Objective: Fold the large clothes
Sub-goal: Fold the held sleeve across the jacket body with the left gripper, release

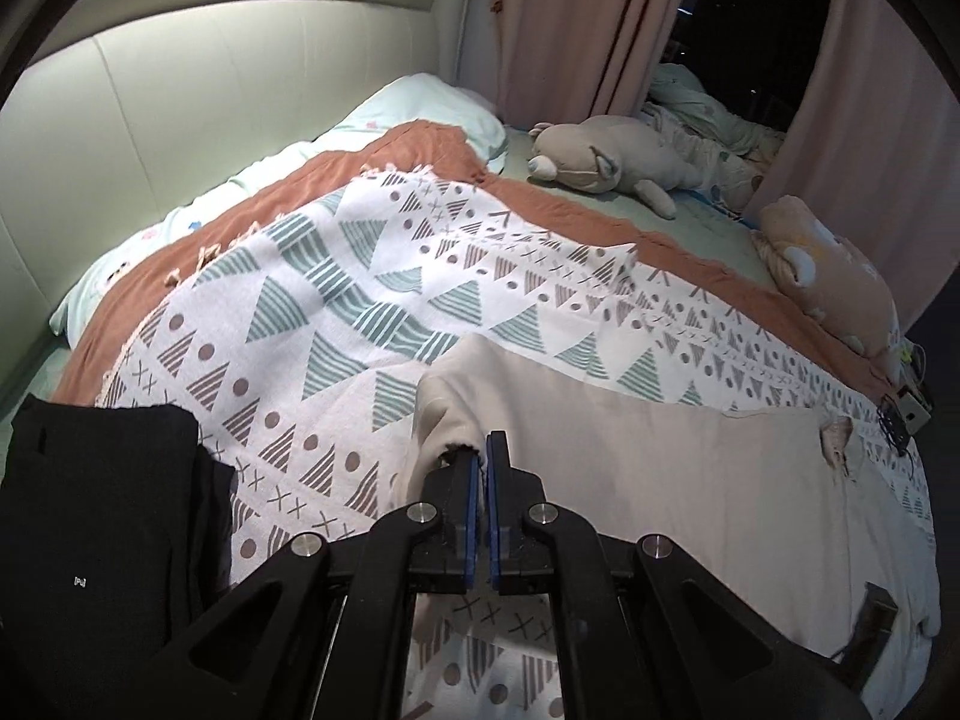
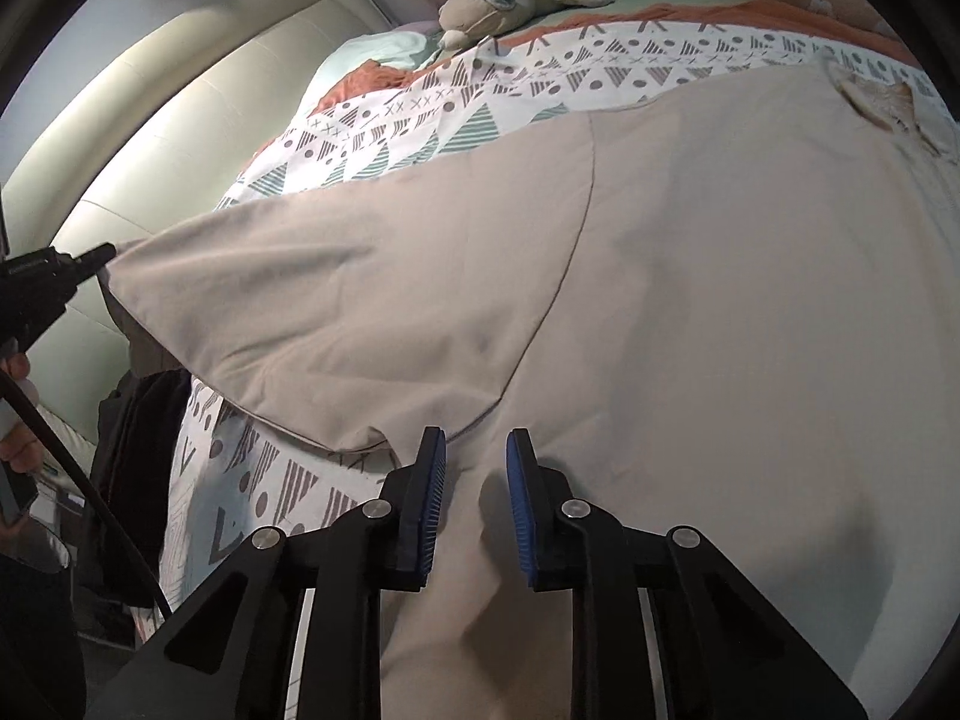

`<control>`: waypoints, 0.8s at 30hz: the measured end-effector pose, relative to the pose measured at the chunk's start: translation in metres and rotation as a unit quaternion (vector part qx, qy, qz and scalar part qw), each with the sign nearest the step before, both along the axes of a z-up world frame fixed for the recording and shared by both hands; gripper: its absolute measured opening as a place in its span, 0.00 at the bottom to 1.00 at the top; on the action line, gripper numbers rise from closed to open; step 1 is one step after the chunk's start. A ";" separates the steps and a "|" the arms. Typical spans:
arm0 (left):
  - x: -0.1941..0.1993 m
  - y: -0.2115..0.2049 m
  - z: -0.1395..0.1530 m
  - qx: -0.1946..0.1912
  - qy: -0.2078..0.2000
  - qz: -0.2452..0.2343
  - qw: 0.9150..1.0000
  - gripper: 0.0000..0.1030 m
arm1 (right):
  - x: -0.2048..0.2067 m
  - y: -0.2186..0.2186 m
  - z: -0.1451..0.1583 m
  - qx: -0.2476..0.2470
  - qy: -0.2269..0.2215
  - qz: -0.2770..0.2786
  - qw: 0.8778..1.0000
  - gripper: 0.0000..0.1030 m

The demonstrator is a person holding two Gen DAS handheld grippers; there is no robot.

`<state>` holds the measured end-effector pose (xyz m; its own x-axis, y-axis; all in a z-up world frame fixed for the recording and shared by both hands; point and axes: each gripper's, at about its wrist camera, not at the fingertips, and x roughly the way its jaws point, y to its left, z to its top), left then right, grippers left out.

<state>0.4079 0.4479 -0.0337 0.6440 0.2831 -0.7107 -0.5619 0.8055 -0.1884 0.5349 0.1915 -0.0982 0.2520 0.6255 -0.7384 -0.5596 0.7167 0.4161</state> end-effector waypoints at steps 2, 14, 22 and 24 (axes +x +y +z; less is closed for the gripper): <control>0.002 -0.015 0.013 0.010 -0.006 -0.015 1.000 0.05 | 0.005 0.008 -0.012 0.006 0.021 0.010 1.000 0.17; 0.025 -0.116 0.084 0.041 -0.041 -0.100 0.993 0.05 | 0.022 -0.028 -0.006 0.023 0.055 0.000 0.998 0.15; 0.045 -0.190 0.106 0.039 -0.054 -0.155 0.986 0.05 | 0.006 -0.144 0.041 0.046 0.008 -0.090 0.995 0.67; 0.052 -0.210 0.109 0.041 -0.054 -0.171 0.983 0.05 | -0.006 -0.167 0.053 0.046 -0.005 -0.122 0.991 0.67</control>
<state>0.4597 0.2381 0.0754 0.7818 0.0896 -0.6171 -0.2357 0.9587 -0.1595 0.5293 0.0247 -0.0452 0.4113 0.6099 -0.6774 -0.3776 0.7904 0.4824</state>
